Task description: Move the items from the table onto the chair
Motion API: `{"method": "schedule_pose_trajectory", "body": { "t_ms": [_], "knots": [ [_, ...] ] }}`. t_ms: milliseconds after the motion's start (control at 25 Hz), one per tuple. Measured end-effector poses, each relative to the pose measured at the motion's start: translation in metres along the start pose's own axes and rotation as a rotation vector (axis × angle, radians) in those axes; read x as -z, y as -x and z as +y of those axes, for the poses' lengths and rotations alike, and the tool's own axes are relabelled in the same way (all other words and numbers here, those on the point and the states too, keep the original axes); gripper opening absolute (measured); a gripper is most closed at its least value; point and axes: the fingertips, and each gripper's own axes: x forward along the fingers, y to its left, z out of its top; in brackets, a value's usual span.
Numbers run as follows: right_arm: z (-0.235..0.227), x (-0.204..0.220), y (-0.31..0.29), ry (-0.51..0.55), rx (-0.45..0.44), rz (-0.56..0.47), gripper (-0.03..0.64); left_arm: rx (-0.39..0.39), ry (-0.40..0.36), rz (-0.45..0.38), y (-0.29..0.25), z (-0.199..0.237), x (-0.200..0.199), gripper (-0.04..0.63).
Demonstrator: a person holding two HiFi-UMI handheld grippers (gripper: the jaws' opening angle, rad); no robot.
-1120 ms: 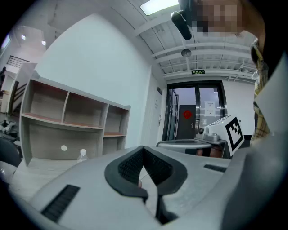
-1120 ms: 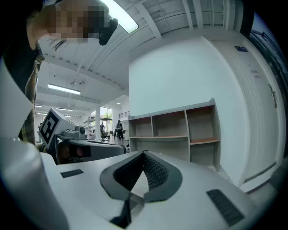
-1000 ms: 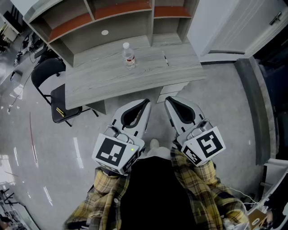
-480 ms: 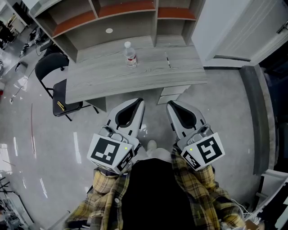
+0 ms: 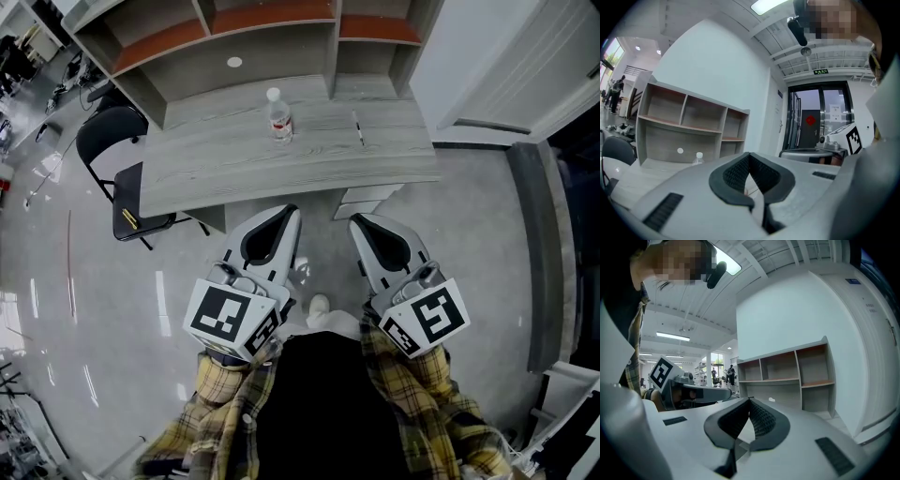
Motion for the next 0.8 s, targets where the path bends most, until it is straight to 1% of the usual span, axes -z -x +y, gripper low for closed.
{"method": "schedule_pose_trajectory", "body": {
  "t_ms": [160,360,560,680,800],
  "knots": [
    [-0.006,0.004,-0.030,-0.018,0.007,0.011,0.018,0.011,0.005,0.010,-0.013,0.029,-0.001,0.003],
    [-0.013,0.001,-0.086,-0.027,0.035,0.014,0.018,0.042,-0.003,0.019,-0.034,0.081,-0.013,0.003],
    [-0.022,-0.011,-0.150,-0.031,0.083,0.008,0.018,0.086,-0.018,0.033,-0.055,0.143,-0.032,0.003],
    [-0.025,-0.013,-0.187,-0.035,0.120,0.012,0.018,0.108,-0.016,0.025,-0.065,0.180,-0.044,0.003],
    [-0.029,-0.009,-0.219,-0.049,0.160,0.028,0.018,0.138,-0.015,0.040,-0.076,0.212,-0.045,0.003]
  ]
}}
